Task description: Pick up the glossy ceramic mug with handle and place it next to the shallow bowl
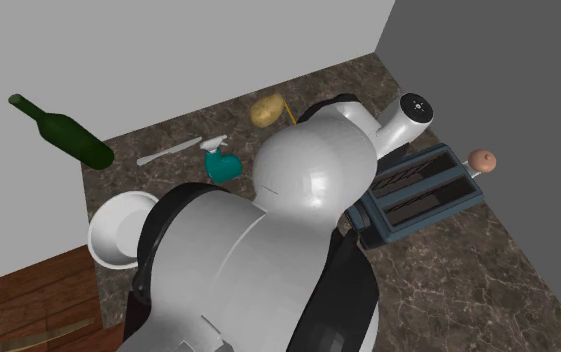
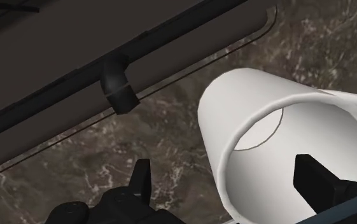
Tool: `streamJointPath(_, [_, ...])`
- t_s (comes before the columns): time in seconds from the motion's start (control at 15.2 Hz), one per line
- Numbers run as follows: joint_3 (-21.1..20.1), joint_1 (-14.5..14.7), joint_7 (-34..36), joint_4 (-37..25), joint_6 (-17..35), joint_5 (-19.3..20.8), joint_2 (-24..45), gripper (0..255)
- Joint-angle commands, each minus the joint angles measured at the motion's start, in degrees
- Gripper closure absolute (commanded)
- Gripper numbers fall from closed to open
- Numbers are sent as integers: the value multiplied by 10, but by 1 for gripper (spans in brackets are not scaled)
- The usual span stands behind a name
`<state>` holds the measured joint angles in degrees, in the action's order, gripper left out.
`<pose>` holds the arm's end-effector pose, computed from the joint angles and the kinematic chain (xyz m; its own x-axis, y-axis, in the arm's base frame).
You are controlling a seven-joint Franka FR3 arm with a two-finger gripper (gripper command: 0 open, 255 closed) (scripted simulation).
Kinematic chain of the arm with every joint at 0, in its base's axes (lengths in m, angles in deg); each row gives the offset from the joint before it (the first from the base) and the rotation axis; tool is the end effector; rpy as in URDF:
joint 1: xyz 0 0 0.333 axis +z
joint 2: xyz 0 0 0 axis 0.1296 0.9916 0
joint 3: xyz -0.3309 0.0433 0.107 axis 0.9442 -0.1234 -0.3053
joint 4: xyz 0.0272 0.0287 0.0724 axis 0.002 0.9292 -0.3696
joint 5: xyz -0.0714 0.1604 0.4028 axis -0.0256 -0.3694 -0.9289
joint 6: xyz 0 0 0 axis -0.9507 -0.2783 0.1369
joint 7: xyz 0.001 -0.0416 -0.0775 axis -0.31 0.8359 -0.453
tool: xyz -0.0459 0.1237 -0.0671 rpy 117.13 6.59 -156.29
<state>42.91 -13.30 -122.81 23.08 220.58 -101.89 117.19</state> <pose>0.5812 -0.4537 0.1193 0.9849 -0.1480 0.0897 -0.1423 -0.9876 -0.0666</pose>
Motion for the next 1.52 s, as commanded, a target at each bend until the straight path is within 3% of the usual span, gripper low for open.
streamJointPath(0.0, [1,-2,0,4,-1,0,2,255])
streamJointPath(0.59, [1,-2,1,3,-1,0,2,255])
streamJointPath(1.45, [29,17,24,15,-58,32,-68,255])
